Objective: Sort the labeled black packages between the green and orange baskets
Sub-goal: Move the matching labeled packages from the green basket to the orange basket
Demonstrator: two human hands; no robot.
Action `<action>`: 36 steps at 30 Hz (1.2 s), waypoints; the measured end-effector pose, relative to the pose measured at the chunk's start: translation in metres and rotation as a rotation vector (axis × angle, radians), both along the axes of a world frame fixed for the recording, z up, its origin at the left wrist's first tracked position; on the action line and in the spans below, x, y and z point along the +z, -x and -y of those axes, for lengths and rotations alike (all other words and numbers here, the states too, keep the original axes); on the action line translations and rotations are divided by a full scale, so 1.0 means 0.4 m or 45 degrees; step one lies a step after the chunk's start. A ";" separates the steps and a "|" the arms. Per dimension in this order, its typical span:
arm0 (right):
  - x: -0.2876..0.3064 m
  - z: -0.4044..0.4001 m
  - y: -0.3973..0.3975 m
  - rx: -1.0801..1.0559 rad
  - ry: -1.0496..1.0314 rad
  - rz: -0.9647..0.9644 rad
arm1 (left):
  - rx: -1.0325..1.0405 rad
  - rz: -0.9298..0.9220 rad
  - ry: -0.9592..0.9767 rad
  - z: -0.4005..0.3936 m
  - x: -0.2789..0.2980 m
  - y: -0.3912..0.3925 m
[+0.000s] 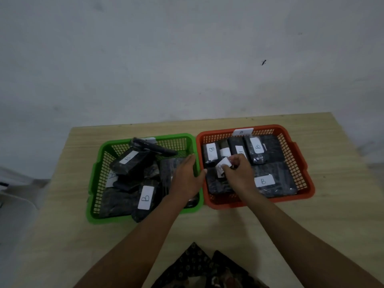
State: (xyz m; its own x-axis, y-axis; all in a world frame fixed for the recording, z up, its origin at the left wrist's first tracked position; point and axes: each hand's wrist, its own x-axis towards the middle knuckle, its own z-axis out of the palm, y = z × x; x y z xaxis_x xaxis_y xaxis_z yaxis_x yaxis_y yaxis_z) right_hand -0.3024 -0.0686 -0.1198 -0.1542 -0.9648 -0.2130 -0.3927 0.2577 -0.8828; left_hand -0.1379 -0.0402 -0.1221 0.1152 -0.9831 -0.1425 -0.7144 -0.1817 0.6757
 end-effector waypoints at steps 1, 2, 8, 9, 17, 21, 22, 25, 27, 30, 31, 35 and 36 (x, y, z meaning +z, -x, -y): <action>-0.006 -0.001 0.007 0.011 -0.021 -0.009 | -0.008 -0.003 -0.024 0.001 -0.005 0.016; -0.010 0.000 0.010 0.042 -0.041 -0.023 | -0.022 -0.020 -0.025 0.000 -0.010 0.028; -0.046 0.030 -0.001 0.259 -0.074 -0.194 | -0.047 -0.058 0.072 -0.004 -0.021 0.039; -0.053 0.031 -0.002 0.293 -0.048 -0.253 | -0.046 -0.051 0.073 -0.005 -0.020 0.036; -0.067 0.028 0.002 0.464 0.125 -0.649 | -0.079 -0.106 0.075 -0.002 -0.010 0.018; -0.042 0.011 -0.015 0.419 0.300 -0.533 | 0.008 0.042 0.112 -0.031 0.017 -0.032; -0.032 0.001 -0.029 0.430 0.361 -0.491 | 0.040 0.089 0.195 -0.047 0.026 -0.054; -0.003 -0.027 -0.083 0.519 0.467 -0.388 | 0.281 0.279 0.269 -0.108 0.053 -0.129; 0.010 -0.047 -0.132 0.624 0.482 -0.340 | 0.461 0.377 0.154 -0.158 0.061 -0.174; 0.023 -0.071 -0.209 0.834 0.412 -0.297 | 0.528 0.392 -0.085 -0.229 0.061 -0.217; 0.027 -0.079 -0.233 0.896 0.365 -0.280 | 0.517 0.399 -0.136 -0.248 0.059 -0.224; 0.040 -0.092 -0.305 0.994 0.086 -0.222 | 0.468 0.449 -0.222 -0.293 0.050 -0.234; 0.041 -0.092 -0.316 0.990 0.019 -0.221 | 0.474 0.391 -0.214 -0.300 0.048 -0.234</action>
